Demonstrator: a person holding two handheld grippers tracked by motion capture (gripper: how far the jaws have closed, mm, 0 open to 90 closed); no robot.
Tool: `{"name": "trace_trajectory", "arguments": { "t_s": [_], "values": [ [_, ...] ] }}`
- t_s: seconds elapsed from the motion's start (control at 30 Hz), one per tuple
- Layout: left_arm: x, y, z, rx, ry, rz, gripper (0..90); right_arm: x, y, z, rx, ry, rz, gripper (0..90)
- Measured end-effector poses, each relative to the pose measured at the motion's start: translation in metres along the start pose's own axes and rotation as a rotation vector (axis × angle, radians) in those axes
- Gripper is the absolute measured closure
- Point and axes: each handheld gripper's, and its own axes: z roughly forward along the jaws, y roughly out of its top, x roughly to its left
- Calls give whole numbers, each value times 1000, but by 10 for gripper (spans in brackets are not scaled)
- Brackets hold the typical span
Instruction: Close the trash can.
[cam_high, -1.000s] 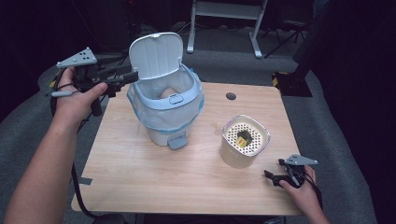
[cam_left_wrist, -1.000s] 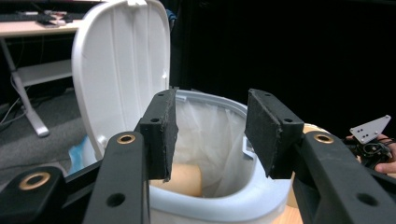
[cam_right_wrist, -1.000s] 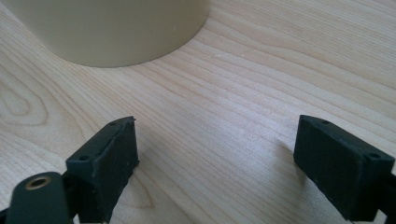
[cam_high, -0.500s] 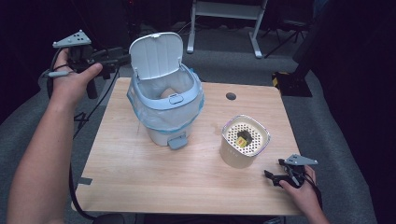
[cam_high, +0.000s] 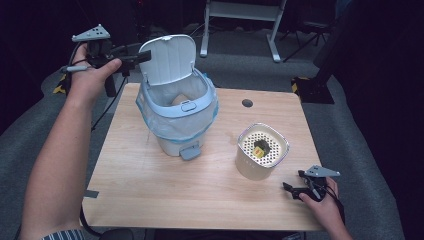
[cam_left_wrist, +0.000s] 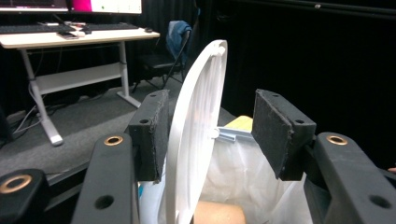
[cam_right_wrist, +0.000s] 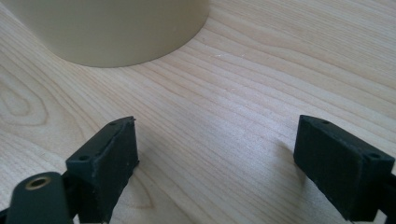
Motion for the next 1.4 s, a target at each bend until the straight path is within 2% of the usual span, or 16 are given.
{"name": "trace_trajectory", "arguments": {
  "t_s": [0.1,0.2,0.37,0.53,0.63,0.8,0.97,1.03,1.17,1.3,1.4],
  "values": [
    [-3,2,0,15,1,18,466,0,0,0,0,0,-1,139],
    [-6,1,-2,19,-17,19,465,0,0,0,0,0,0,138],
    [-19,-2,-6,39,-79,17,467,0,0,0,0,1,0,138],
    [-30,-8,-5,86,-125,18,524,0,0,0,1,1,0,138],
    [-39,-12,-1,121,-171,12,555,0,0,0,0,0,0,138],
    [-50,-20,10,170,-206,5,613,0,0,0,0,0,0,138],
    [-56,-25,23,183,-240,-12,655,0,0,0,0,0,0,138],
    [-59,-26,29,196,-247,-12,667,0,0,0,0,0,0,139],
    [-63,-27,35,189,-244,-17,689,0,0,0,0,0,0,138],
    [-66,-25,40,175,-249,-1,748,0,0,0,0,0,0,139],
    [-69,-26,45,186,-251,9,780,0,0,0,0,0,0,138]
  ]
}}
